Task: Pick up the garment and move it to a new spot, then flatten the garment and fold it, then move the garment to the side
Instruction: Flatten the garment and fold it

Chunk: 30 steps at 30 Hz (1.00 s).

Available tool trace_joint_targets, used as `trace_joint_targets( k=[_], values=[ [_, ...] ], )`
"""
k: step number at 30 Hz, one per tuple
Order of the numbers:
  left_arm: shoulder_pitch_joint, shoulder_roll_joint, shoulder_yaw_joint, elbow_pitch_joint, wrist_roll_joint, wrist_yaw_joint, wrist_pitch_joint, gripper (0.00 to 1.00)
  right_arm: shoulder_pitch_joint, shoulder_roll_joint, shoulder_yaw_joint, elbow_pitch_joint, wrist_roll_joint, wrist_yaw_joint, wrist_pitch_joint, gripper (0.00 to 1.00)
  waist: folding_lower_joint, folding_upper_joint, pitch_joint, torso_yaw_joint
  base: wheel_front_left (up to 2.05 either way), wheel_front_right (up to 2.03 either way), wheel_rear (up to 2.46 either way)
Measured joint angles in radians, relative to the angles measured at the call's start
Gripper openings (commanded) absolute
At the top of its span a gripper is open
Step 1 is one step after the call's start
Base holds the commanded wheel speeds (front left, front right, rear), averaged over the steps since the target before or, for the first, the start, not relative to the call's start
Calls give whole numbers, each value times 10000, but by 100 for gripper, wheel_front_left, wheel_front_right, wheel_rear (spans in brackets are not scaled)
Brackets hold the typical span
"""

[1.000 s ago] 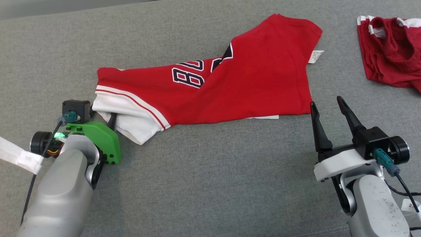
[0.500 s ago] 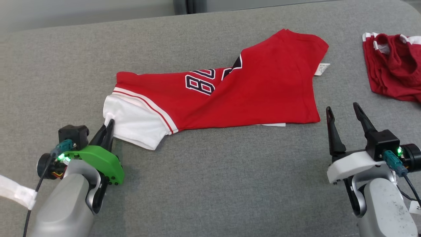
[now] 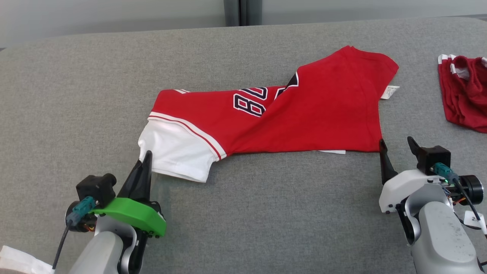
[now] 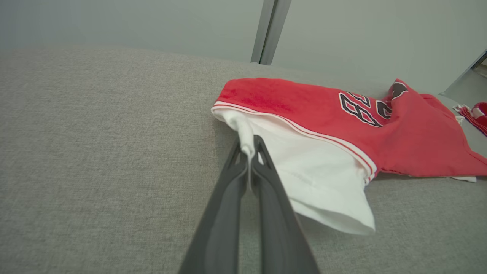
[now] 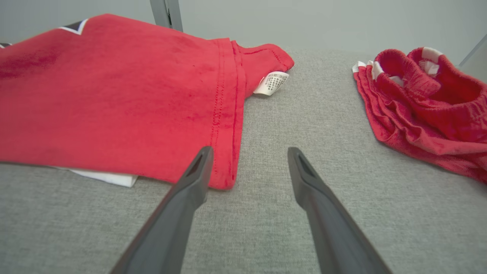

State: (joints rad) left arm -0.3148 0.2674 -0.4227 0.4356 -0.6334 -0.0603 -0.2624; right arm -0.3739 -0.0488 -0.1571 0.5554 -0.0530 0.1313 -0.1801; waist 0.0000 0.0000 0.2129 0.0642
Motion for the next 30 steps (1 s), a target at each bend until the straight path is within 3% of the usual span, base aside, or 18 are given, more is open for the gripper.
trace_joint_targets(
  k=[9, 10, 11, 12, 13, 15, 24, 30],
  values=[
    [626, -153, 82, -867, 291, 130, 0, 0, -1038, -2, 157, 2178, 194, 0, 483, 100, 0, 0, -105, 189, 0, 0, 0],
    [676, -167, 109, -936, 307, 136, 0, 0, -1117, 2, 213, 2395, 267, 0, 495, 95, 0, 0, -127, 201, 0, 0, 0],
    [711, -171, 127, -978, 324, 138, 0, 0, -1186, -6, 276, 2560, 316, 0, 541, 48, 0, 0, -146, 208, 0, 0, 0],
    [764, -171, 151, -1030, 343, 151, 0, 0, -1283, -12, 360, 2761, 407, 0, 594, 41, 0, 0, -170, 211, 0, 0, 0],
    [816, -173, 182, -1068, 368, 159, 0, 0, -1382, -21, 470, 2949, 593, -2, 663, 21, 0, 0, -194, 212, 0, 0, 0],
    [888, -171, 270, -1191, 426, 159, 0, 0, -1546, -33, 696, 3237, 1005, -8, 688, 0, 0, 0, -236, 202, 0, 0, 0],
    [903, -217, 874, -1896, 477, -17, 0, 0, -2127, -2, 1329, 3358, 1962, -6, 96, 0, 0, 0, -352, -18, 0, 0, 0],
    [605, -21, 1540, -2928, 196, -211, 0, 0, -2416, -270, 1925, 1835, 2535, -4, -504, 0, 0, 0, -636, -221, 0, 0, 0]
  ],
)
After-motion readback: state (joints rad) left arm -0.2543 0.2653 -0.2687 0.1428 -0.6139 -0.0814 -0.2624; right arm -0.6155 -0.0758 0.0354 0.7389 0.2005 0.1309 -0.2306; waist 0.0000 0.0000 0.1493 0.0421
